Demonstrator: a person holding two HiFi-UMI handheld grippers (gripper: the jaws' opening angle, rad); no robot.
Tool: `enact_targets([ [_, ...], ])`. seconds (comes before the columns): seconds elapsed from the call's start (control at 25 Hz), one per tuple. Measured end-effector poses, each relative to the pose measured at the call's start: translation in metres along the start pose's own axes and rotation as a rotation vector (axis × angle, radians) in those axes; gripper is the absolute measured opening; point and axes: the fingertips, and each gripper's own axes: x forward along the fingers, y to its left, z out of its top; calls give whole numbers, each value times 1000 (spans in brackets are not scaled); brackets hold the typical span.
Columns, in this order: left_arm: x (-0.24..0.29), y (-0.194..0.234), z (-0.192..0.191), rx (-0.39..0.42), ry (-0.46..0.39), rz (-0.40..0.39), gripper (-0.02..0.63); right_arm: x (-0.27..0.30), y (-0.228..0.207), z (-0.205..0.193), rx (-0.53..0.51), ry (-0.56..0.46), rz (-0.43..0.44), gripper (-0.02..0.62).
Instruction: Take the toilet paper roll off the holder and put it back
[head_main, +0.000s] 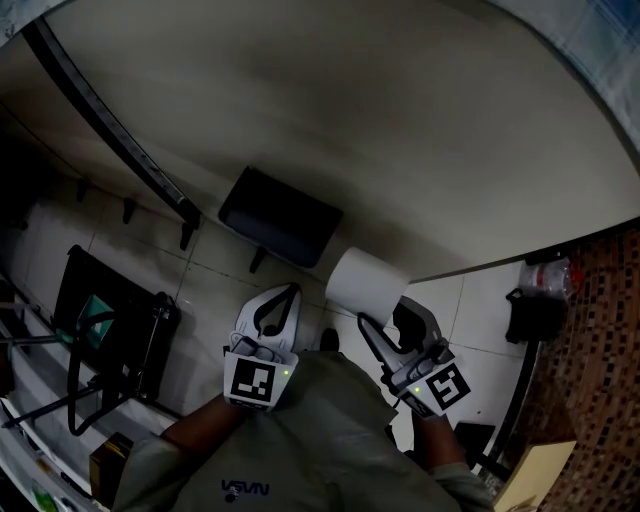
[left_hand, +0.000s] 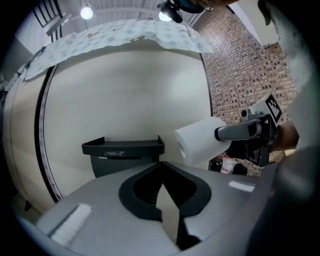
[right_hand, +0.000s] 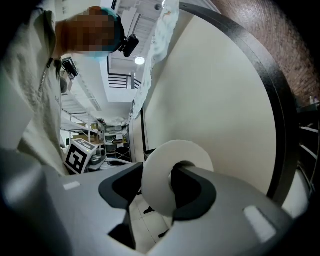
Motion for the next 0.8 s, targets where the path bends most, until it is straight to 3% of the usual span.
enact_targets([
  [0.8, -2, 3, 0, -4, -8, 26, 6, -1, -1, -10, 22, -11, -2, 172],
])
